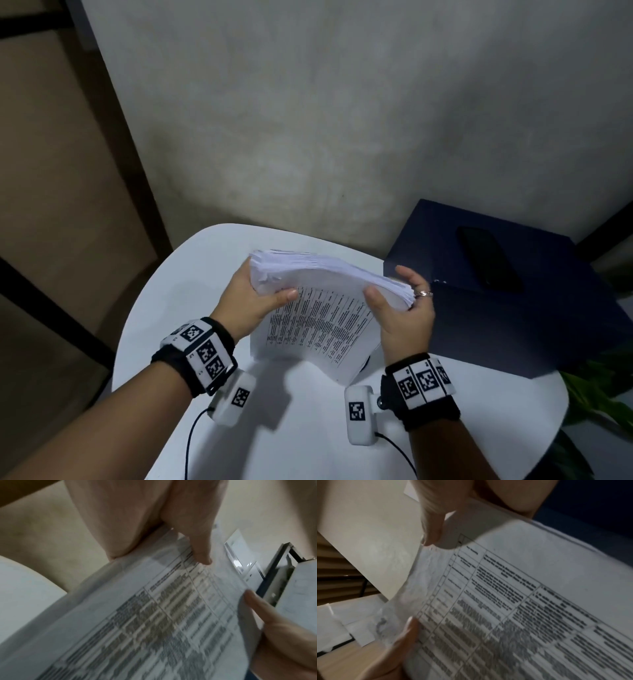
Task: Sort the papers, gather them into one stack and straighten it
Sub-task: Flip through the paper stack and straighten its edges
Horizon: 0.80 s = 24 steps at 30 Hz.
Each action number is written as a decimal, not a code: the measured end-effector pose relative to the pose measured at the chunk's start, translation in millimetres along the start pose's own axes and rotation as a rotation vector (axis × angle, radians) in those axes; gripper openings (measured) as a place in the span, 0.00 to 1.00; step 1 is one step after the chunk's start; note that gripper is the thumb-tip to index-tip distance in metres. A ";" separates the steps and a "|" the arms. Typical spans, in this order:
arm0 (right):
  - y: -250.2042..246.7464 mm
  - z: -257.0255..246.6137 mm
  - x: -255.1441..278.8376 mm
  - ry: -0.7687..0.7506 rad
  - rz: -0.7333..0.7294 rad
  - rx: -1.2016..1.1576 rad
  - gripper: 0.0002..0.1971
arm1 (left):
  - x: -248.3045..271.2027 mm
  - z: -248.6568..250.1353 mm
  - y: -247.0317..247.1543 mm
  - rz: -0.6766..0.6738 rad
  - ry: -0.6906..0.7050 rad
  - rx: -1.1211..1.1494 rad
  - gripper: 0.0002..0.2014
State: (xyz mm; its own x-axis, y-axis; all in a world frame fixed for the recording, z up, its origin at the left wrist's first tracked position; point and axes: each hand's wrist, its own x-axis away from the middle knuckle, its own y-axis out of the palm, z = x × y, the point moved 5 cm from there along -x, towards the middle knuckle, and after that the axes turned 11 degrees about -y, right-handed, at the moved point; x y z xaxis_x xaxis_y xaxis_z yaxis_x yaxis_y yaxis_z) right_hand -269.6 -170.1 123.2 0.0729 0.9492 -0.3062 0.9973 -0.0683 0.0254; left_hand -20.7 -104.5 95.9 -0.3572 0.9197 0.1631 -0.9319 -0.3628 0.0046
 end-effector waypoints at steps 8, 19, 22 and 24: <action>6.1 -41.7 -26.0 -0.195 -0.238 0.468 0.25 | 10.2 60.5 -4.1 0.205 0.196 -0.337 0.13; 20.2 -28.5 -24.0 -0.140 -0.481 0.262 0.09 | -14.5 53.8 -52.3 0.024 0.149 -1.097 0.12; -7.3 -7.2 -26.3 -0.038 -0.382 0.166 0.12 | -19.7 21.8 -97.7 0.097 0.024 -0.903 0.14; -17.5 8.5 -22.1 0.027 -0.331 0.118 0.13 | -17.2 4.1 -112.8 0.177 -0.068 -0.401 0.23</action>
State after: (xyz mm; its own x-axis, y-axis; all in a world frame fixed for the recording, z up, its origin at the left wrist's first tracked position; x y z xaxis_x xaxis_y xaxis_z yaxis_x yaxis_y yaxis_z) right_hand -288.6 -192.6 121.4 -0.2529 0.9337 -0.2536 0.9605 0.2108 -0.1819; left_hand 90.8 -80.1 96.7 -0.5208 0.8318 0.1920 -0.8125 -0.4139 -0.4106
